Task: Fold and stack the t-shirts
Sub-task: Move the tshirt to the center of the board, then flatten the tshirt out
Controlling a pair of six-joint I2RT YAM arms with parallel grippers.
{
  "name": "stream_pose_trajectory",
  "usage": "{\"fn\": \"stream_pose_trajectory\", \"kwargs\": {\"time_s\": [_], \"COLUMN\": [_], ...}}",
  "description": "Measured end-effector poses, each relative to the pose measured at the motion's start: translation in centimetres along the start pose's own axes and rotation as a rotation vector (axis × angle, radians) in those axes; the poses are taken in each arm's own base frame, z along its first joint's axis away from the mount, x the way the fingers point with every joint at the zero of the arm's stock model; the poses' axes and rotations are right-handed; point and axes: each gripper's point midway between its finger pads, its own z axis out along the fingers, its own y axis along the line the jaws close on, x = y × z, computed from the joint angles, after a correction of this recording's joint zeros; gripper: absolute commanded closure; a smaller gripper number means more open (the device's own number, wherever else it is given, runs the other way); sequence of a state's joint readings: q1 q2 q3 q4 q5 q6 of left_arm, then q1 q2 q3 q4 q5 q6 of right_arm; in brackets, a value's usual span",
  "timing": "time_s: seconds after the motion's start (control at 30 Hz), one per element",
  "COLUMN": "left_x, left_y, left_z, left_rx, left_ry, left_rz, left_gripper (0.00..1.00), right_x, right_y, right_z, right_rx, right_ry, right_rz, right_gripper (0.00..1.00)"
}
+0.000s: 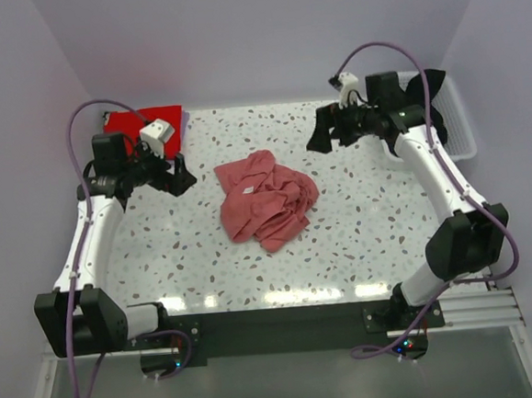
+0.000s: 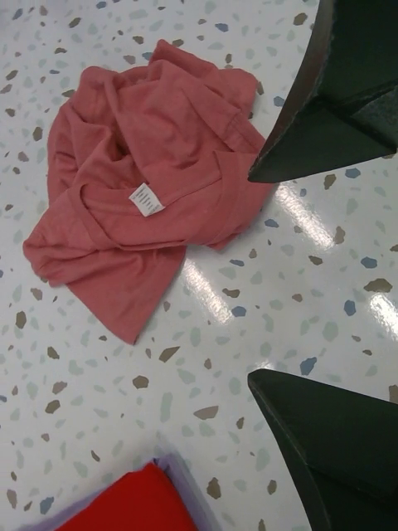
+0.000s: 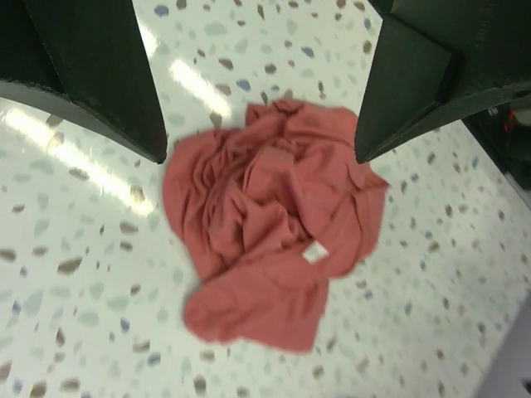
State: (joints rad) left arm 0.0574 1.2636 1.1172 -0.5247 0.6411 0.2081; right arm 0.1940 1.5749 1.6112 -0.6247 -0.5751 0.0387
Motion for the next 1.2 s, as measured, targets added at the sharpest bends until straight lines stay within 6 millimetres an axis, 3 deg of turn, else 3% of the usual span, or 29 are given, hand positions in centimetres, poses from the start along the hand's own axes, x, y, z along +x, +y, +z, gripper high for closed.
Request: {"fn": "stream_pose_trajectory", "kwargs": {"time_s": [0.07,0.17,0.27,0.43,0.7,0.83,0.9,1.03,1.1,1.13,1.17,1.2], "left_x": [0.4,1.8,4.2,8.1,12.2,12.3,11.9,11.4,11.8,12.2,12.6,13.2], "left_y": [-0.9,-3.1,-4.7,-5.0,-2.7,-2.9,-3.3,-4.1,-4.4,-4.4,-4.4,-4.4], "left_z": [0.7,3.3,6.3,10.6,14.2,14.2,13.9,13.8,14.0,14.2,14.5,14.7], "left_rx": [0.04,0.122,0.192,0.209,0.141,0.145,0.156,0.169,0.162,0.158,0.154,0.151], "left_ry": [0.021,0.086,0.178,0.326,0.466,0.465,0.45,0.438,0.452,0.461,0.474,0.493], "left_rz": [0.05,0.119,0.145,0.134,0.071,0.053,0.052,0.056,0.046,0.04,0.028,0.013], "left_gripper": [0.0,0.0,0.03,0.12,0.12,0.11,0.11,0.12,0.17,0.21,0.28,0.5], "right_x": [4.0,9.3,12.3,16.2,20.4,21.7,21.3,21.0,21.0,21.1,21.2,21.2], "right_y": [-1.1,-2.6,-4.0,-6.6,-9.1,-9.4,-9.4,-9.5,-9.3,-9.3,-9.1,-9.0], "right_z": [0.6,1.4,2.6,5.6,9.5,10.9,11.5,12.6,13.0,13.1,13.2,13.2], "right_rx": [0.016,0.036,0.05,0.084,0.118,0.124,0.126,0.114,0.093,0.088,0.081,0.066], "right_ry": [0.11,0.253,0.339,0.44,0.527,0.553,0.54,0.524,0.521,0.522,0.524,0.527], "right_rz": [0.001,0.021,0.052,0.111,0.156,0.152,0.137,0.131,0.14,0.143,0.15,0.145], "right_gripper": [0.03,0.09,0.16,0.23,0.33,0.37,0.39,0.6,0.75,0.82,0.95,1.0]}}
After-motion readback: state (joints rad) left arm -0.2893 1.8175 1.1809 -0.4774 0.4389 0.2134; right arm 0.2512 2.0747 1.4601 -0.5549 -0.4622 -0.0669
